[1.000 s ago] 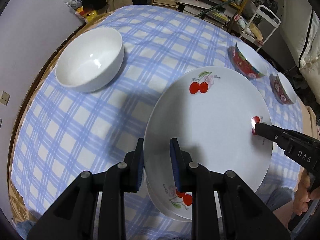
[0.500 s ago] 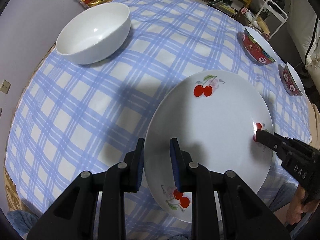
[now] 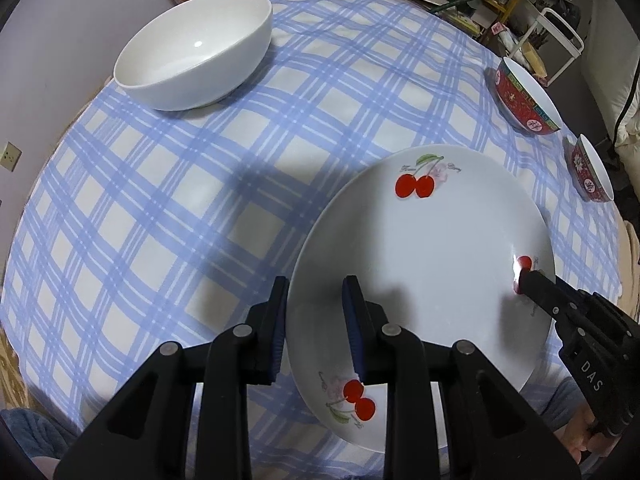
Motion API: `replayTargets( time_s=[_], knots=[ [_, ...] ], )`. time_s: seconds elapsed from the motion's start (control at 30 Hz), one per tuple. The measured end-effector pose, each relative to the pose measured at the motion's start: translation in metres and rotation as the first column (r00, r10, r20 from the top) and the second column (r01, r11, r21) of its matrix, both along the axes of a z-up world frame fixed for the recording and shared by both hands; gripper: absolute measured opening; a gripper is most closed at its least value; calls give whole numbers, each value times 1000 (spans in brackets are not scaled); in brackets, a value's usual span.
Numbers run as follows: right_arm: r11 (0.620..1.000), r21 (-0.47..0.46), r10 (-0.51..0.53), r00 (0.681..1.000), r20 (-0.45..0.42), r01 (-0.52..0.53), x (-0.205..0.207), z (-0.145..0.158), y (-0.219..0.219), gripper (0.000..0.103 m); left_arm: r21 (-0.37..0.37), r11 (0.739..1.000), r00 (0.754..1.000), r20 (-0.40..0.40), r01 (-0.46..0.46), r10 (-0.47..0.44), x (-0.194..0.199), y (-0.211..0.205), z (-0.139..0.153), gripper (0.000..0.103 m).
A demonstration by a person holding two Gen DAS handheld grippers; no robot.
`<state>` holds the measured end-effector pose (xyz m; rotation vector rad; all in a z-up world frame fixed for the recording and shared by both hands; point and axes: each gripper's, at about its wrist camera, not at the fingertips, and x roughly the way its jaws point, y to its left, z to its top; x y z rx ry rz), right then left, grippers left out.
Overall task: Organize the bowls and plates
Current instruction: 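Carry the cherry plate across the table with both tools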
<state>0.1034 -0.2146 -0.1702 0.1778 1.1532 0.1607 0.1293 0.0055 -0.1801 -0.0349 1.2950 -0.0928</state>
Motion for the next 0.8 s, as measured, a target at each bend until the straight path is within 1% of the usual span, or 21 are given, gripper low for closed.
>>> replayTargets(
  time_s=[0.17, 0.23, 0.37, 0.43, 0.47, 0.5, 0.53, 0.6, 0.63, 0.73, 0.8],
  knots=[
    [1000, -10, -5, 1000, 23, 5, -2, 1, 1, 14, 14, 1000, 1000, 6, 4, -5, -2, -1, 1, 26],
    [1000, -13, -12, 999, 31, 12, -3, 1, 2, 14, 32, 999, 1000, 12, 14, -14, -3, -3, 1, 26],
    [1000, -20, -8, 999, 48, 9, -5, 1, 3, 14, 49, 999, 1000, 9, 3, -4, -9, -4, 1, 24],
    [1000, -21, -10, 999, 53, 11, -6, 1, 2, 14, 44, 999, 1000, 11, 4, -5, -12, -4, 2, 24],
    [999, -31, -16, 998, 55, 17, -7, 1, 2, 14, 48, 999, 1000, 13, 6, -7, -13, -4, 3, 24],
    [998, -61, -23, 998, 54, 26, -7, 1, 1, 13, 54, 999, 1000, 17, 8, -9, -14, -4, 3, 24],
    [997, -71, -29, 999, 40, 32, -6, -2, 0, 13, 59, 998, 1000, 18, 10, -11, -14, -5, 4, 24],
    [999, -21, -41, 999, 8, 41, -5, -9, -5, 13, 60, 998, 1000, 19, 13, -14, -14, -6, 4, 24],
    [999, -17, -43, 999, 6, 43, -4, -10, -5, 12, 64, 998, 1000, 20, 14, -16, -15, -6, 4, 24],
    [998, -46, -34, 999, 20, 35, -4, -8, -2, 12, 86, 996, 1000, 9, 19, -19, -15, -7, 1, 24],
    [998, -34, -44, 999, 17, 44, -4, -9, -4, 12, 93, 995, 1000, -2, 18, -18, -15, -7, -2, 24]
  ],
)
